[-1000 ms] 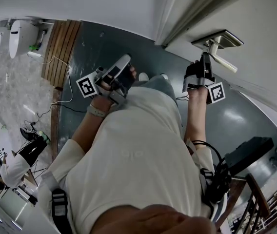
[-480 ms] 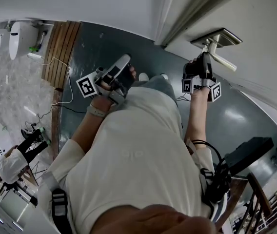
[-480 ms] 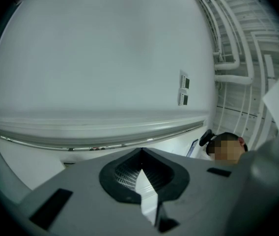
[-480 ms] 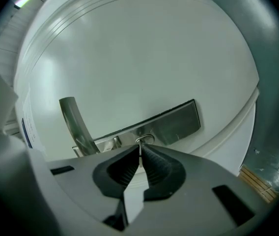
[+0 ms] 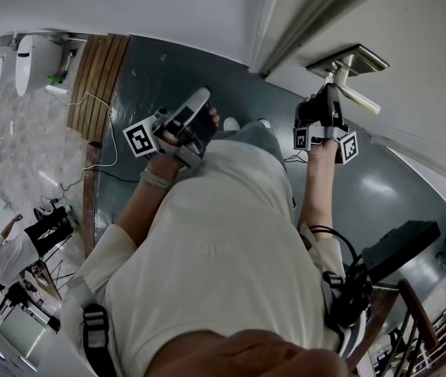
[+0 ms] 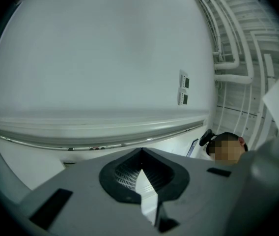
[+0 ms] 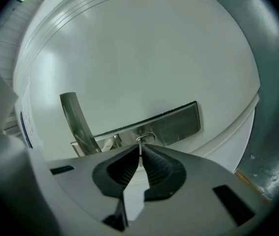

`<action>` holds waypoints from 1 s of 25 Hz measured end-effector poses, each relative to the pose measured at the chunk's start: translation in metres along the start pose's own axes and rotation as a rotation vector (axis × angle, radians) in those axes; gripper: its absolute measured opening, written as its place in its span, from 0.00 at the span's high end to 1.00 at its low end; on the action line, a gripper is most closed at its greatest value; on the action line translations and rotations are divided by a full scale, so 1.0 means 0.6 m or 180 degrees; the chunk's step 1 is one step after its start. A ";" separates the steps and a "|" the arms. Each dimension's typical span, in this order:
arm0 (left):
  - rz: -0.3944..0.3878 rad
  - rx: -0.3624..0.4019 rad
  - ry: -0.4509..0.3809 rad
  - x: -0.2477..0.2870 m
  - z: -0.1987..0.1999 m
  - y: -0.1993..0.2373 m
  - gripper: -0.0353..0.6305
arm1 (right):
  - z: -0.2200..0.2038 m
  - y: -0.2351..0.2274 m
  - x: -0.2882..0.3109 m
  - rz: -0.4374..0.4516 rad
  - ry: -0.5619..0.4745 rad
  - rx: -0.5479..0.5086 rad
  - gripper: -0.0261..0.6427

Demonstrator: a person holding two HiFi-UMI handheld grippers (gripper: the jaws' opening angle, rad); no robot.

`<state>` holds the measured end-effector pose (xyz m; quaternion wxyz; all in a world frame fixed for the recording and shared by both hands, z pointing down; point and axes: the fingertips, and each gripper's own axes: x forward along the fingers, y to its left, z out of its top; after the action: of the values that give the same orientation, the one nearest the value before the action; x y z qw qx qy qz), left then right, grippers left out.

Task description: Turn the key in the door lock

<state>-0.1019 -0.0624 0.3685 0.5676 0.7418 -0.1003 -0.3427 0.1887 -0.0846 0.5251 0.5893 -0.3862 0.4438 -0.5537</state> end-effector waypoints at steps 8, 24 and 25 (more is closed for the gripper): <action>-0.0028 0.0001 0.0013 0.005 0.002 0.010 0.93 | -0.019 0.020 -0.030 -0.0287 0.0447 -0.0426 0.81; -0.0047 -0.0023 0.0053 0.012 -0.002 0.019 0.93 | -0.084 0.052 -0.061 -0.0859 0.1800 -0.7828 0.80; -0.0044 -0.0015 0.0053 0.012 -0.002 0.016 0.93 | -0.081 0.043 -0.057 -0.0939 0.1840 -0.8123 0.80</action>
<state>-0.0937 -0.0687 0.3748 0.5678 0.7439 -0.0896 -0.3408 0.1508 -0.0468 0.4891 -0.3683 -0.5804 0.7144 0.1311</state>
